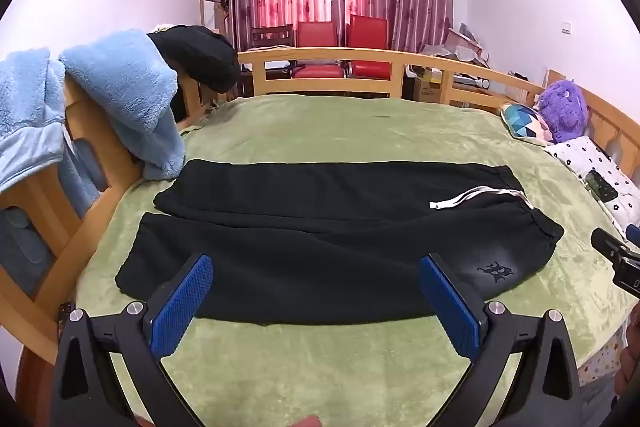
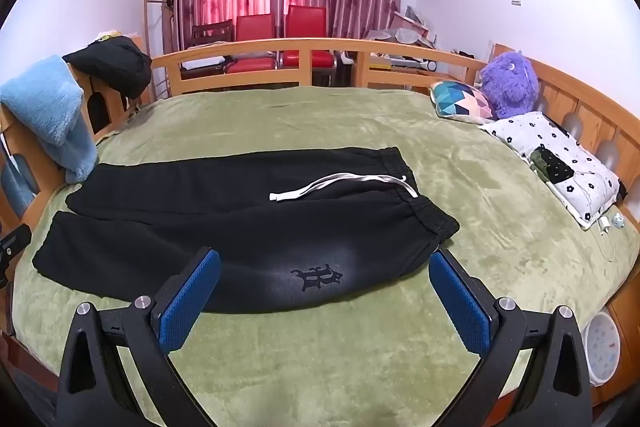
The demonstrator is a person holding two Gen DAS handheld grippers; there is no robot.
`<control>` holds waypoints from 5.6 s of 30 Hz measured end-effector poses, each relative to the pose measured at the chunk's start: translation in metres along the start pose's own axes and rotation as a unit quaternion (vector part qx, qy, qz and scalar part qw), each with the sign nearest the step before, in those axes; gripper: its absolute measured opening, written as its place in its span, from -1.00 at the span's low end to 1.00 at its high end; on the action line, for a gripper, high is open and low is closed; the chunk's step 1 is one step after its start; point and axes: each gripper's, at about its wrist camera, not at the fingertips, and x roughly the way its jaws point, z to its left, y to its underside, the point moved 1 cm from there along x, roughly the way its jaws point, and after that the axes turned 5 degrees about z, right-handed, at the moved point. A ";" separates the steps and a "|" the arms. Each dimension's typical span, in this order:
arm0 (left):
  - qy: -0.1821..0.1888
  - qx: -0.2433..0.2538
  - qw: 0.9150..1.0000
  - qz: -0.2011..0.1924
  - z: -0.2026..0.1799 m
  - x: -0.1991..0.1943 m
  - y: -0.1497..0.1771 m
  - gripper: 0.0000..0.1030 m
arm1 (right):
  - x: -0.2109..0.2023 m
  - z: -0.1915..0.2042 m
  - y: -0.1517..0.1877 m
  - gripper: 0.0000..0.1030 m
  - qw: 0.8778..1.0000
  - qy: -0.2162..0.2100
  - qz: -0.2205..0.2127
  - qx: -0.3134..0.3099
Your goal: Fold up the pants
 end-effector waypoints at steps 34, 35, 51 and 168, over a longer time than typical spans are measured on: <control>0.000 -0.003 1.000 0.001 -0.002 -0.004 0.005 1.00 | -0.004 0.014 0.004 0.99 1.000 -0.015 0.001 -0.011; 0.000 -0.003 1.000 0.001 -0.002 -0.004 0.005 1.00 | -0.006 0.014 0.004 0.99 1.000 -0.016 0.001 -0.010; 0.002 -0.007 1.000 -0.001 -0.001 -0.007 0.006 1.00 | -0.006 0.019 0.006 0.99 1.000 -0.024 0.002 -0.014; 0.052 -0.206 0.962 0.172 0.159 0.222 0.098 0.93 | 0.240 -0.055 0.086 0.51 0.973 -0.043 0.167 0.157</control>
